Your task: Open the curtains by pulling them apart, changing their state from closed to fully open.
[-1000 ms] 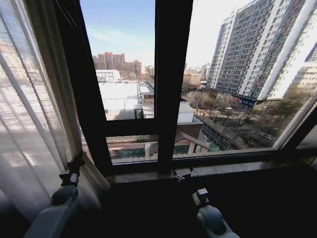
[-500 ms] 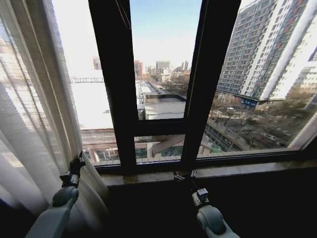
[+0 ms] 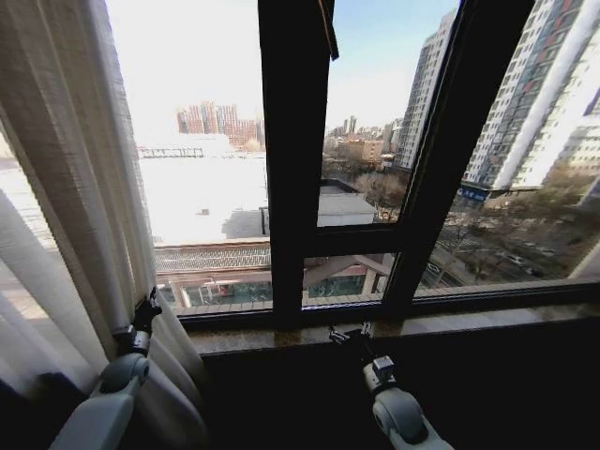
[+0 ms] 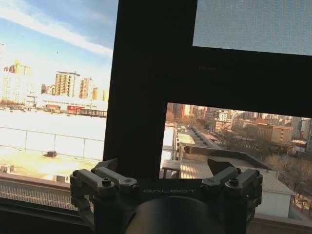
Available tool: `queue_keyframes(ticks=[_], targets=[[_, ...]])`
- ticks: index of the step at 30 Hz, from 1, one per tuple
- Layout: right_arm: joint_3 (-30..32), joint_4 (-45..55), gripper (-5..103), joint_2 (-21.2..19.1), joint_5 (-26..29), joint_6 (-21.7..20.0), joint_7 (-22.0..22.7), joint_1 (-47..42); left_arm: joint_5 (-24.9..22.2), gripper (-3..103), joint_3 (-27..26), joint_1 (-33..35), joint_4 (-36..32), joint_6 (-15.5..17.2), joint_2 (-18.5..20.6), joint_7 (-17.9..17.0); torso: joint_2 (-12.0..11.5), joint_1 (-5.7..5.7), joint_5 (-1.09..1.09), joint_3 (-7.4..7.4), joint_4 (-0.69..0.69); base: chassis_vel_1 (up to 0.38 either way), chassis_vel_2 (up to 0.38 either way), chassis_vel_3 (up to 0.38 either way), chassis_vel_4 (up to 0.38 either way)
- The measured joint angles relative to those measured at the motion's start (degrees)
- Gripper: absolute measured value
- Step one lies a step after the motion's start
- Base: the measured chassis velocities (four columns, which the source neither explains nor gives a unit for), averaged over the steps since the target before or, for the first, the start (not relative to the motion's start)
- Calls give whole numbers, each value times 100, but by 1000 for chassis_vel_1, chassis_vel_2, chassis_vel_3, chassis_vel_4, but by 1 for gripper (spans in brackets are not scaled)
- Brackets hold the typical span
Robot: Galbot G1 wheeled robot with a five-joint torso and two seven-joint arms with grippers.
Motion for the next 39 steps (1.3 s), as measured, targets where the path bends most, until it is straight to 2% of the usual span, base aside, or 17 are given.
queue_keyframes(ticks=[15,22,25,30,36,39], targets=[[-1,0,100,1,0,0,-1,0,50,0,19,-18,90,-21,-45,-20,0,0,-3,0,3,323,324,-310,-326],[-1,1,100,1,0,0,-1,0,87,0,-2,59,50,-21,-79,7,0,0,-3,0,0,64,60,-45,-46],[2,1,100,-1,0,0,0,0,144,0,-37,110,56,-22,-82,162,0,0,2,0,-5,-28,-51,30,29],[2,1,100,-1,0,0,0,0,180,0,-173,226,72,-98,-83,371,0,0,1,0,0,-26,-33,24,26],[0,1,100,1,0,0,0,0,195,0,-274,311,146,-209,-93,388,0,0,-1,0,3,0,0,0,0],[0,1,100,0,0,0,0,0,197,0,-291,321,180,-234,-92,387,0,0,-1,0,0,0,0,0,0]])
